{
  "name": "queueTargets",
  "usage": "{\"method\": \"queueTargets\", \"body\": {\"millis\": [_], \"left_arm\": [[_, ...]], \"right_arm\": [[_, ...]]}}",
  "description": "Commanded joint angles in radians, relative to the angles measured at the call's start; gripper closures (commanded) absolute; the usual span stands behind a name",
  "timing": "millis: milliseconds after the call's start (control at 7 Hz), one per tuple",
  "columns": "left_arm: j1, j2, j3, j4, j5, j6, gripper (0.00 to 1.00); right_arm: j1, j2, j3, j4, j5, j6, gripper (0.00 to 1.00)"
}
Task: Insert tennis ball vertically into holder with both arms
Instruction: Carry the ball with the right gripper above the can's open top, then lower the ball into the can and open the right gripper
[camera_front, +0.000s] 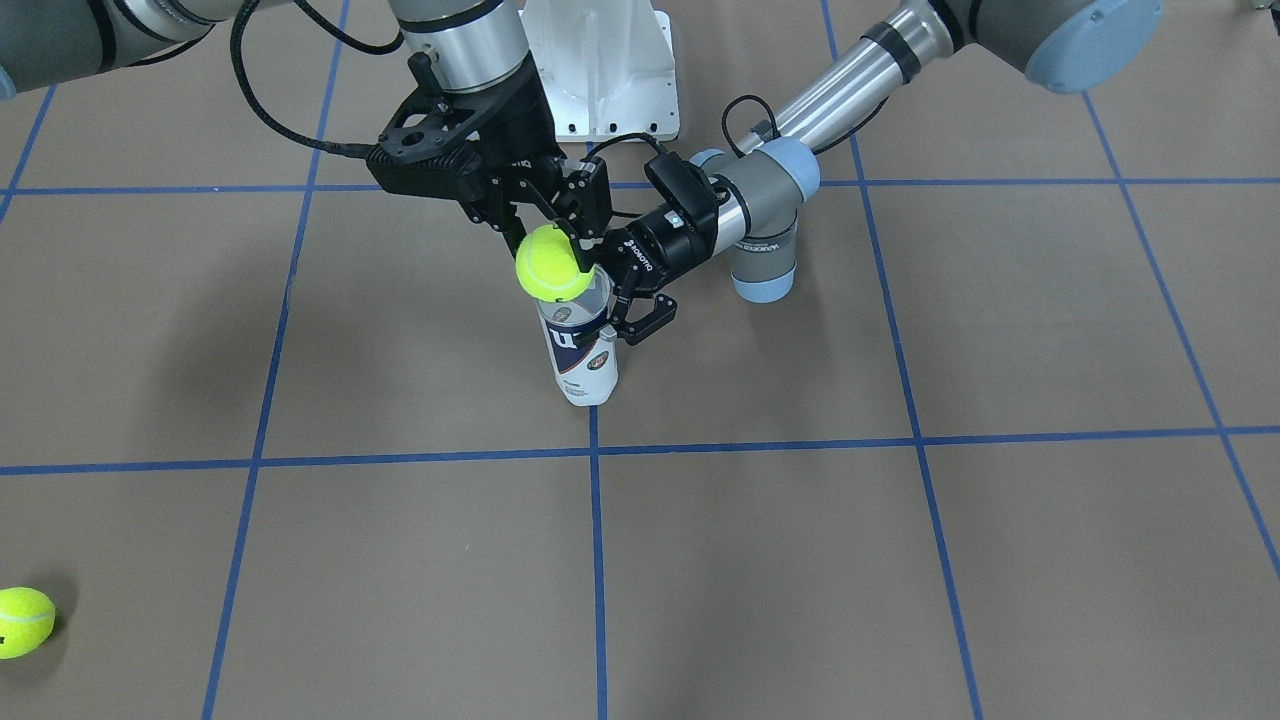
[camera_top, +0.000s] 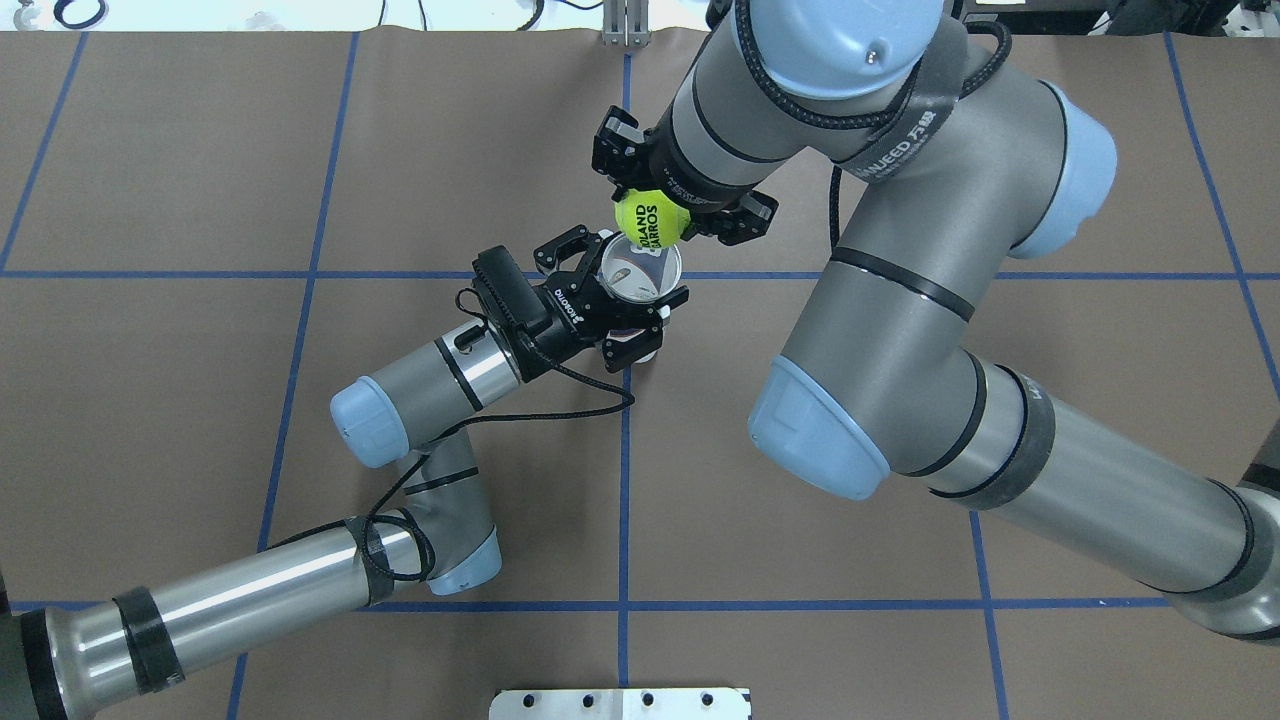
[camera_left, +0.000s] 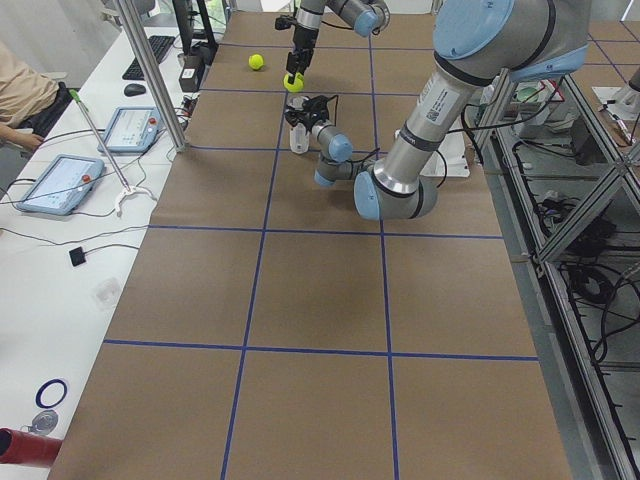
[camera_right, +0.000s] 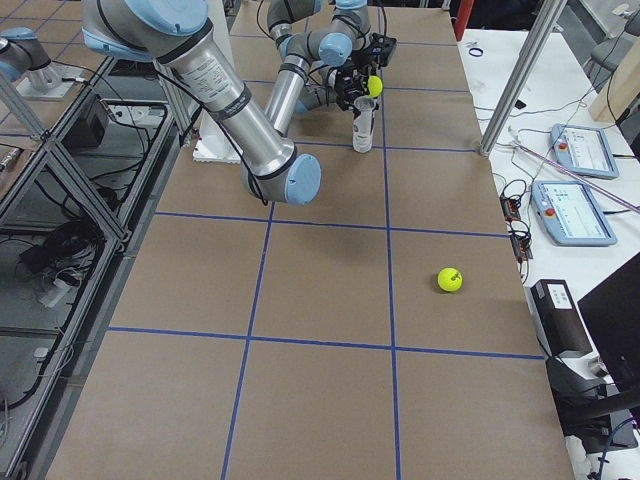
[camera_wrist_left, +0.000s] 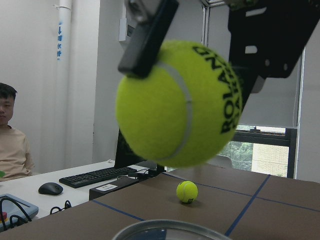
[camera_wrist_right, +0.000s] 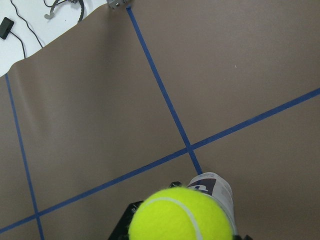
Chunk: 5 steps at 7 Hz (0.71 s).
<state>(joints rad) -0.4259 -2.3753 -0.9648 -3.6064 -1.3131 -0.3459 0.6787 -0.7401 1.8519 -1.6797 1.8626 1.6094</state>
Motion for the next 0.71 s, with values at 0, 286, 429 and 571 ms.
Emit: {"method": "queueTargets", "body": {"millis": [0, 286, 429, 571], "left_arm": [[-0.004, -0.001, 0.000, 0.000, 0.000, 0.001, 0.11], [-0.008, -0.001, 0.000, 0.000, 0.000, -0.001, 0.10], [-0.008, -0.001, 0.000, 0.000, 0.000, 0.001, 0.10], [-0.010, -0.001, 0.000, 0.000, 0.000, -0.001, 0.10]], "right_arm": [[-0.011, 0.002, -0.008, 0.000, -0.005, -0.003, 0.54], [-0.025, -0.001, -0.008, 0.000, -0.013, -0.005, 0.48], [-0.028, -0.002, -0.007, 0.000, -0.013, -0.003, 0.40], [-0.031, -0.002, -0.007, 0.000, -0.014, -0.005, 0.33]]}}
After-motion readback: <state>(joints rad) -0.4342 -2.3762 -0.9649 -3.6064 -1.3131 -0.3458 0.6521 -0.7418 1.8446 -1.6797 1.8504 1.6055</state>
